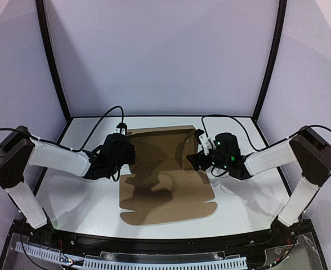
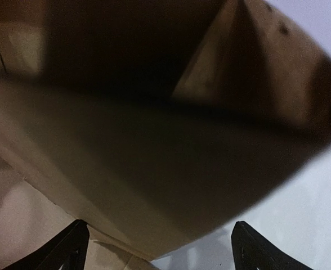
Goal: Fold the paper box
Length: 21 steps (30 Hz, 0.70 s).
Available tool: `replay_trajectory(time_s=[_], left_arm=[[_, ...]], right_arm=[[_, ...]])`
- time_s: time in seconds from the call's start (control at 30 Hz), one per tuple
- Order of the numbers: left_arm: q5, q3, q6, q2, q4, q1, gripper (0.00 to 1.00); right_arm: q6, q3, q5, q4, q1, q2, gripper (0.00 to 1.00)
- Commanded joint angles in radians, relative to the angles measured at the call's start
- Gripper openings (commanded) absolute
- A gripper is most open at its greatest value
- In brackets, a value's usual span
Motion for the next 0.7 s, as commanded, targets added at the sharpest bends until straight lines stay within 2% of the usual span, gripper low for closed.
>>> replay_trajectory(time_s=[0.0, 0.13, 0.33, 0.47, 0.6, 0.67], left_arm=[[0.065, 0.001, -0.007, 0.022, -0.046, -0.019, 0.01], [0.047, 0.011, -0.024, 0.036, -0.067, -0.019, 0.01], [0.009, 0.028, -0.049, 0.055, -0.098, -0.019, 0.01], [0.003, 0.035, -0.052, 0.066, -0.099, -0.019, 0.01], [0.019, 0.029, -0.051, 0.073, -0.075, -0.019, 0.01], [0.021, 0.027, -0.052, 0.078, -0.063, -0.019, 0.01]], right_arm=[[-0.068, -0.018, -0.012, 0.070, 0.007, -0.048, 0.91], [-0.049, -0.025, -0.038, 0.080, -0.006, -0.083, 0.96], [-0.026, -0.063, -0.184, 0.013, -0.017, -0.185, 0.98], [-0.045, -0.037, -0.155, -0.074, -0.021, -0.188, 0.93], [-0.021, -0.021, -0.092, -0.061, -0.029, -0.148, 0.88], [0.005, -0.001, -0.104, -0.073, -0.031, -0.129, 0.81]])
